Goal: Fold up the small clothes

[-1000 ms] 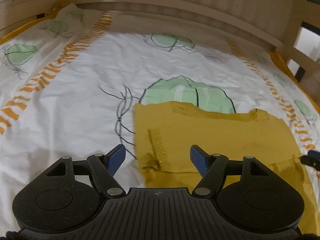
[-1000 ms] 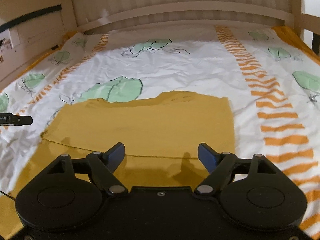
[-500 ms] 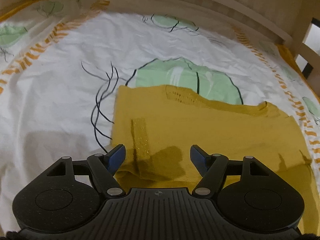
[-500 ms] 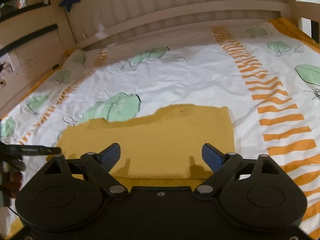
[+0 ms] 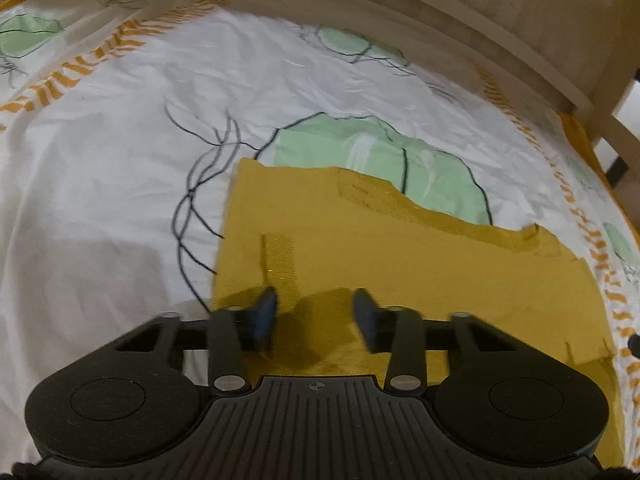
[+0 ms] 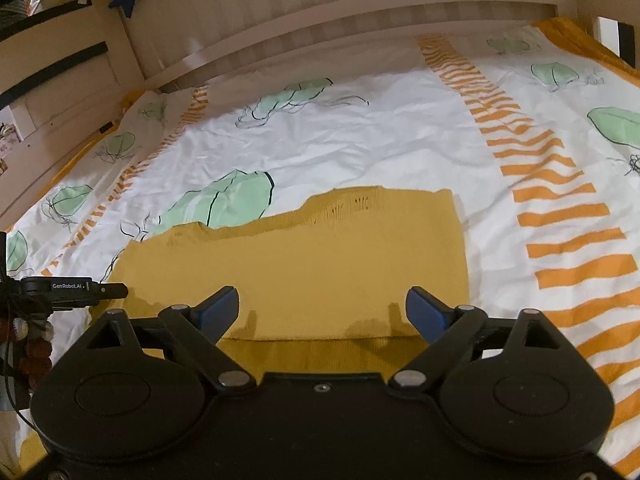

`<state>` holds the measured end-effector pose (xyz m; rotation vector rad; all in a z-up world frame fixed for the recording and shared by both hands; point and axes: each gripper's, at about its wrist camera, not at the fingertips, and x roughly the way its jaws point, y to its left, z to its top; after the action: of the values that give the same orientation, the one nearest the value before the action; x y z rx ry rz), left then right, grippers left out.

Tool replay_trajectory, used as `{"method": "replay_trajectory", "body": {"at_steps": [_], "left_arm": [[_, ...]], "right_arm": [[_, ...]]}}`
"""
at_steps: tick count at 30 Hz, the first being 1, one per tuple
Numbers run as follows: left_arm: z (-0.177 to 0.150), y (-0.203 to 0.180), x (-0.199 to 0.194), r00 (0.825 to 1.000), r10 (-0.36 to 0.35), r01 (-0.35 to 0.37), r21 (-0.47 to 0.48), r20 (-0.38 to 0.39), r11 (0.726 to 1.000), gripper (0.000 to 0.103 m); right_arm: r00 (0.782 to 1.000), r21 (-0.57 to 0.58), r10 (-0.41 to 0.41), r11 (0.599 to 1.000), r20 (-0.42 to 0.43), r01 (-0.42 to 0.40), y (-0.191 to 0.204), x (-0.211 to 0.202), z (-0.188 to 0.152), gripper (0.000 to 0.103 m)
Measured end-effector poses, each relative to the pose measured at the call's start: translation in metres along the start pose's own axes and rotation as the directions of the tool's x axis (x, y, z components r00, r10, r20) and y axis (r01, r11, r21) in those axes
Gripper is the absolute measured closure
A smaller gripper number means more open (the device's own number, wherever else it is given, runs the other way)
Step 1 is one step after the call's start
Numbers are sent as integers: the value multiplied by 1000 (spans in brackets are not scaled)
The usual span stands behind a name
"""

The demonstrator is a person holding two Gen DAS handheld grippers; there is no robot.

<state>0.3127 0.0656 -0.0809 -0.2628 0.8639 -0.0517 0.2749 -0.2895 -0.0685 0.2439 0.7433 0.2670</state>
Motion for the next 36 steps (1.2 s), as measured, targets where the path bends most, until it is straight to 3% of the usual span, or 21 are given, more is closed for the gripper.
{"method": "replay_trajectory", "body": {"at_steps": [1,2,4,8,14,19,23,25,28,29,31,36], "left_arm": [[-1,1,-2,1000,-2,2,-1,20,1000,95],[-1,3,-6,999,-17,18,-4,51,1000,100],[0,4,-16,993,-11,13,-14,117,1000,100],[6,-3,-31,984,28,-31,14,177,999,100],[7,6,-27,987,51,-47,-35,150,998,100],[7,14,-24,986,108,-101,-62,130,993,100],[4,18,-10,988,150,-147,-62,45,987,98],[4,24,-6,990,138,-137,-78,15,988,97],[6,28,-12,993,122,-120,-99,9,988,93],[7,27,-14,993,119,-118,-95,7,989,81],[7,26,-20,994,104,-102,-85,17,991,71],[5,22,-32,997,73,-71,-72,26,995,71]], "right_arm": [[1000,0,-1,1000,-3,1,0,1,-1,11],[1000,-1,-2,1000,-5,2,0,1,-1,11],[1000,1,-3,1000,-8,3,0,2,-2,11],[1000,2,-11,1000,-11,11,-1,2,-2,11],[1000,23,-18,1000,-25,19,-4,4,-3,11],[999,39,-14,999,-38,16,-6,3,-3,10],[996,39,-41,998,-83,44,-8,8,-5,5],[993,53,-42,997,-106,48,-11,11,-7,5],[992,76,-31,996,-121,41,-14,11,-8,5],[992,82,-25,996,-121,35,-14,11,-8,5],[993,94,-17,995,-119,29,-15,10,-7,5],[994,82,-35,996,-99,43,-14,6,-5,5]]}}
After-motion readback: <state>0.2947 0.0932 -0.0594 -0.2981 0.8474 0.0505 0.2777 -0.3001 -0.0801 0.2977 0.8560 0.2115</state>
